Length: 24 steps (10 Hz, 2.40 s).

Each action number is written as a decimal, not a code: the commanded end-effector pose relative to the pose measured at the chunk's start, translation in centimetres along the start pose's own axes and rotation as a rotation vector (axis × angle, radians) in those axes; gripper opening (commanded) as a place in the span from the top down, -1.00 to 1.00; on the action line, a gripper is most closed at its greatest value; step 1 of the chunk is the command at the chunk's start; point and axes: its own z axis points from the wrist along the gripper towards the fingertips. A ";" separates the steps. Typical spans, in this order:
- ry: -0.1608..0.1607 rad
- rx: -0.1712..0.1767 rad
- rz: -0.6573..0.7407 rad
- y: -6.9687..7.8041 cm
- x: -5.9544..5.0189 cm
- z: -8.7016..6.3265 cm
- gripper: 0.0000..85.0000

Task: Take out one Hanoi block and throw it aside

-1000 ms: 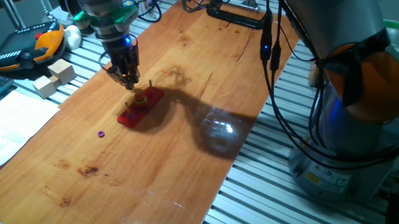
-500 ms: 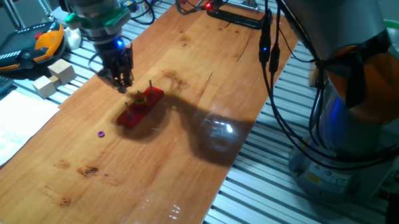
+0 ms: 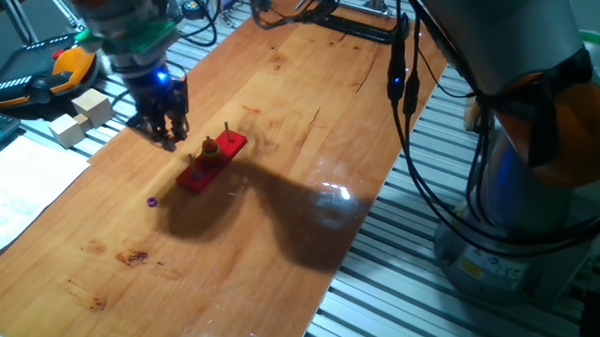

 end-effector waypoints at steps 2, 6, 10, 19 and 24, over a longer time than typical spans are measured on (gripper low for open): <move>-0.019 0.011 0.009 0.8 0.4 0.9 0.36; -0.038 0.026 0.020 1.4 0.4 2.1 0.11; -0.029 0.022 0.019 1.3 0.5 2.0 0.06; -0.051 -0.030 -0.086 -2.4 3.2 -4.6 0.98; -0.056 -0.052 -0.132 -2.1 3.4 -4.6 0.98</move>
